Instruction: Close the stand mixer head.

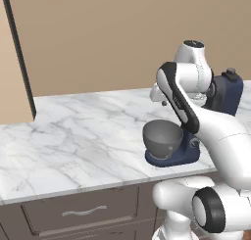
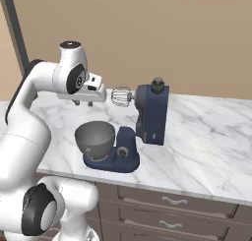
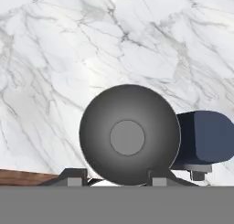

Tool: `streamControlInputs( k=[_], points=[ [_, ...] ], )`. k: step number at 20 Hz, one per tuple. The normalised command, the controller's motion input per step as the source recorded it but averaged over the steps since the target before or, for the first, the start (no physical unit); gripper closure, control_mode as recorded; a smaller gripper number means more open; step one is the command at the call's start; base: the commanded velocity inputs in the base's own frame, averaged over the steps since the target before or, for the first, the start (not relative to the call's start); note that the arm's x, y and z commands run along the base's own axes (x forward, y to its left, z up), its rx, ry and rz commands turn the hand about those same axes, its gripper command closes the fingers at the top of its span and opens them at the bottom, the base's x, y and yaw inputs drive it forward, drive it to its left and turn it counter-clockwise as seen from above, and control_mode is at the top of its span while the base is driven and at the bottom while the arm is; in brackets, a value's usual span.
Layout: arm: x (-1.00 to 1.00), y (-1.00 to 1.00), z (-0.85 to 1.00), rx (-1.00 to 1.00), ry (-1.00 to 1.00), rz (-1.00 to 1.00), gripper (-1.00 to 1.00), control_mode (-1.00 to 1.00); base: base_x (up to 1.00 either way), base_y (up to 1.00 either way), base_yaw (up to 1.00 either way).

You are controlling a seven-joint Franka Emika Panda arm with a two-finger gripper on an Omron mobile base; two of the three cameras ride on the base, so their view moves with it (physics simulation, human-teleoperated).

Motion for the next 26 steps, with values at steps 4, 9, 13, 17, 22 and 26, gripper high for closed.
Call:
streamControlInputs(
  k=[4, 9, 13, 17, 22, 26],
  points=[
    [-0.07, -0.23, 0.00, -0.07, -0.05, 0.00, -1.00, -1.00, 0.00, 0.00, 0.00],
    [-0.78, -0.93, 0.18, -0.03, -0.26, 0.00, -1.00, -1.00, 0.00, 0.00, 0.00],
    [-1.00, -1.00, 0.25, 0.02, -0.30, 0.01, -1.00, -1.00, 0.00, 0.00, 0.00],
    [-0.66, -1.00, 0.22, 0.09, -0.26, 0.07, -1.00, -1.00, 0.00, 0.00, 0.00],
    [-0.11, -1.00, 0.28, 0.06, -0.14, 0.12, -1.00, -1.00, 0.00, 0.00, 0.00],
    [0.00, -1.00, 0.22, 0.05, -0.04, 0.13, -1.00, -1.00, 0.00, 0.00, 0.00]
  ],
)
